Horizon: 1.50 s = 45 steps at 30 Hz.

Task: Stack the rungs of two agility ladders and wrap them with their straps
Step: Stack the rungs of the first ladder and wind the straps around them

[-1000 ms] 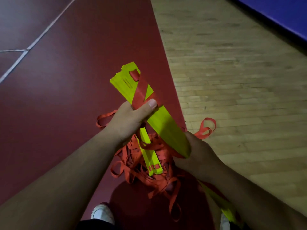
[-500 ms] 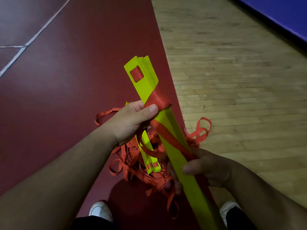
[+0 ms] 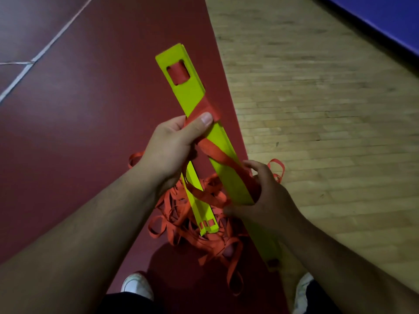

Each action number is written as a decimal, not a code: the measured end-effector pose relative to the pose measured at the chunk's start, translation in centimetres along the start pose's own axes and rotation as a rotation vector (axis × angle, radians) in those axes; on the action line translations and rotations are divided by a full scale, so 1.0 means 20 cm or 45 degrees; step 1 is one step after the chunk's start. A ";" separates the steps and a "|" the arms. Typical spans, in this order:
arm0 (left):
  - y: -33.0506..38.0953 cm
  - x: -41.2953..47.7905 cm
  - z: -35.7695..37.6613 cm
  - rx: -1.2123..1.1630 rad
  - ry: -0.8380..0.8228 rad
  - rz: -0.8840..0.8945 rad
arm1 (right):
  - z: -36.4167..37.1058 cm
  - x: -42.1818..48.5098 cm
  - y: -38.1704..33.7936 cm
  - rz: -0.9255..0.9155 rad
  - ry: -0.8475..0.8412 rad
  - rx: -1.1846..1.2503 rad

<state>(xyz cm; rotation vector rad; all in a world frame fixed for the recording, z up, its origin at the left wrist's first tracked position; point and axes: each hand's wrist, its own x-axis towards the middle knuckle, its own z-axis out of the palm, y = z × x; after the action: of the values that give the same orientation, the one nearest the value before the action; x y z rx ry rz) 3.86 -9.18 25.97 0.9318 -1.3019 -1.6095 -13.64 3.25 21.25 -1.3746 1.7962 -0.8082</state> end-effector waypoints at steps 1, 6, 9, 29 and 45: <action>0.01 0.00 0.01 -0.023 -0.017 -0.008 | 0.04 -0.01 0.00 -0.009 0.042 -0.087; 0.03 0.01 0.05 0.143 -0.063 0.012 | 0.11 -0.02 0.02 -0.080 0.391 -0.115; 0.04 0.02 -0.01 0.169 -0.018 0.058 | 0.04 -0.01 0.04 -0.104 0.476 -0.197; -0.13 -0.01 -0.12 -0.288 -0.226 -0.151 | -0.05 0.00 -0.04 0.149 -0.249 0.348; -0.07 -0.03 -0.02 -0.254 -0.187 -0.042 | 0.00 -0.02 -0.05 0.326 -0.503 0.726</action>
<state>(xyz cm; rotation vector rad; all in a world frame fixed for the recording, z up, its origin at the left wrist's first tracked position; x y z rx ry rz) 4.16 -8.63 24.54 0.7278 -1.2017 -1.8251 -13.10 3.40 22.22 -0.8374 1.2670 -0.7659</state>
